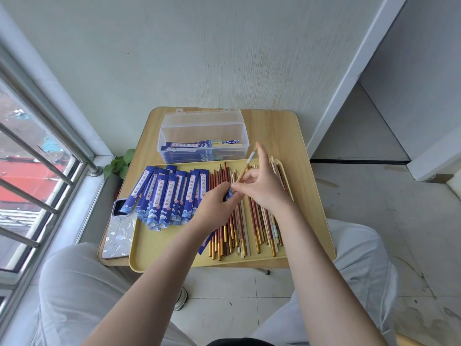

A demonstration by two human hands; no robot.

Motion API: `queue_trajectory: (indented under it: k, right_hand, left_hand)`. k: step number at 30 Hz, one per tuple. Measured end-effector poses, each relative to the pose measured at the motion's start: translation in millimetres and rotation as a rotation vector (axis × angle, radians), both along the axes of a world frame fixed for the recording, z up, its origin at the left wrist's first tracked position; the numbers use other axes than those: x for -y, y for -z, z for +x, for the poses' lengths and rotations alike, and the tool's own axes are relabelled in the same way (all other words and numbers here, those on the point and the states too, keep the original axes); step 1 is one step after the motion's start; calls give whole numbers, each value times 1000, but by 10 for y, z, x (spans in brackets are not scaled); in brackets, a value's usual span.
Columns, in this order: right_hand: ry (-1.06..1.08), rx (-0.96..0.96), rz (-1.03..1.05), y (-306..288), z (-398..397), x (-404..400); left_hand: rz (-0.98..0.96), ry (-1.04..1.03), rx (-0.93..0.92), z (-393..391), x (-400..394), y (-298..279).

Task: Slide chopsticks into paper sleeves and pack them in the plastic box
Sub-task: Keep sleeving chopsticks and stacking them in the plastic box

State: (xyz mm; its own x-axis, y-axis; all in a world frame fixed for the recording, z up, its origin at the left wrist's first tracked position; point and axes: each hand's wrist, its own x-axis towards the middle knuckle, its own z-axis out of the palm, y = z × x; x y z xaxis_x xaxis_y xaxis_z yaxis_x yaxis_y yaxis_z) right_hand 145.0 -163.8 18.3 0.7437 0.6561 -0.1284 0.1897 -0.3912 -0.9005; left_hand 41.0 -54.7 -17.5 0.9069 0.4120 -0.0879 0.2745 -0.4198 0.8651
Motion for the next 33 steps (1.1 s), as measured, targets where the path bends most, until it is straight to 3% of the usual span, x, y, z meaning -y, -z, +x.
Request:
queue_trajectory:
  k: [2, 5, 7, 9, 12, 15, 33]
  right_hand:
    - [6, -24, -31, -3, 45, 37]
    - [242, 35, -125, 80, 182, 117]
    - [289, 150, -406, 140, 237, 165]
    - [196, 219, -724, 216, 222, 205]
    - [101, 236, -954, 292, 117, 185]
    - [75, 260, -967, 386, 57, 114]
    - [200, -10, -683, 556, 80, 120]
  left_hand:
    - [-63, 18, -55, -3, 1, 25]
    - [-204, -11, -143, -28, -28, 94]
    - [-281, -75, -185, -32, -47, 155]
    - [-342, -153, -211, -18, -51, 227]
    - [-429, -261, -205, 3, -50, 313]
    - [-462, -297, -218, -11, -42, 352]
    - [-432, -272, -241, -73, -47, 403]
